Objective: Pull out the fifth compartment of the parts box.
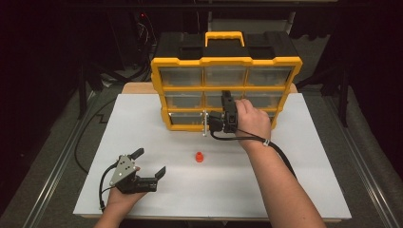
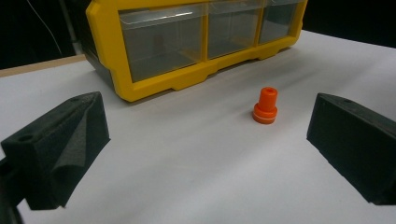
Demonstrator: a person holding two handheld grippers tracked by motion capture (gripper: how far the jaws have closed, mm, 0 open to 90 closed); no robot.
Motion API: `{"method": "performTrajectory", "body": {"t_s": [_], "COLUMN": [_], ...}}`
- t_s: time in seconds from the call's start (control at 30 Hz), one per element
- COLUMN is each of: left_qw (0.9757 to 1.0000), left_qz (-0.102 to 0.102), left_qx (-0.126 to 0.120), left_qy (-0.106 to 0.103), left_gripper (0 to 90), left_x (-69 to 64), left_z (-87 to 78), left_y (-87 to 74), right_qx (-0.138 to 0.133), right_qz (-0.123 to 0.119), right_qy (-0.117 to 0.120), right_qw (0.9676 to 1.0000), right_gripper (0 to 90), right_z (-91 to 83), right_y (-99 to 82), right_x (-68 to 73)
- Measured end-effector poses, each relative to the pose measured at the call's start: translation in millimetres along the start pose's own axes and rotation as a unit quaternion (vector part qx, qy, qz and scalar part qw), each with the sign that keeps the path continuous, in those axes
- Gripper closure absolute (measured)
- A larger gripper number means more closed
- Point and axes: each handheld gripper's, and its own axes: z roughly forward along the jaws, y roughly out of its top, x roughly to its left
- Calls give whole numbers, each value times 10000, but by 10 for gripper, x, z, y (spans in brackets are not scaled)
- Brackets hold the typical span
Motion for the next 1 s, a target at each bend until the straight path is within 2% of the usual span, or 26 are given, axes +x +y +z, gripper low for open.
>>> {"method": "performTrajectory", "body": {"t_s": [0.37, 0.5, 0.57, 1.0], "left_qw": [10000, 10000, 10000, 10000], "left_qz": [-14, -27, -21, -33], "left_qx": [-31, -38, -35, -39], "left_qy": [-7, -3, -7, -17], "left_gripper": [3, 3, 3, 3], "left_x": [3, 3, 3, -1], "left_z": [-5, -5, -8, -25], "left_y": [2, 4, 4, 6], "right_qx": [30, -17, -15, -31], "right_qz": [-29, -89, -28, -75], "right_qy": [-92, -81, -47, -1], "right_qw": [9999, 9999, 10000, 10000], "right_gripper": [792, 814, 818, 822], "right_z": [7, -17, -32, -175], "right_y": [6, -5, -8, -15], "right_x": [25, 5, 9, -6]}}
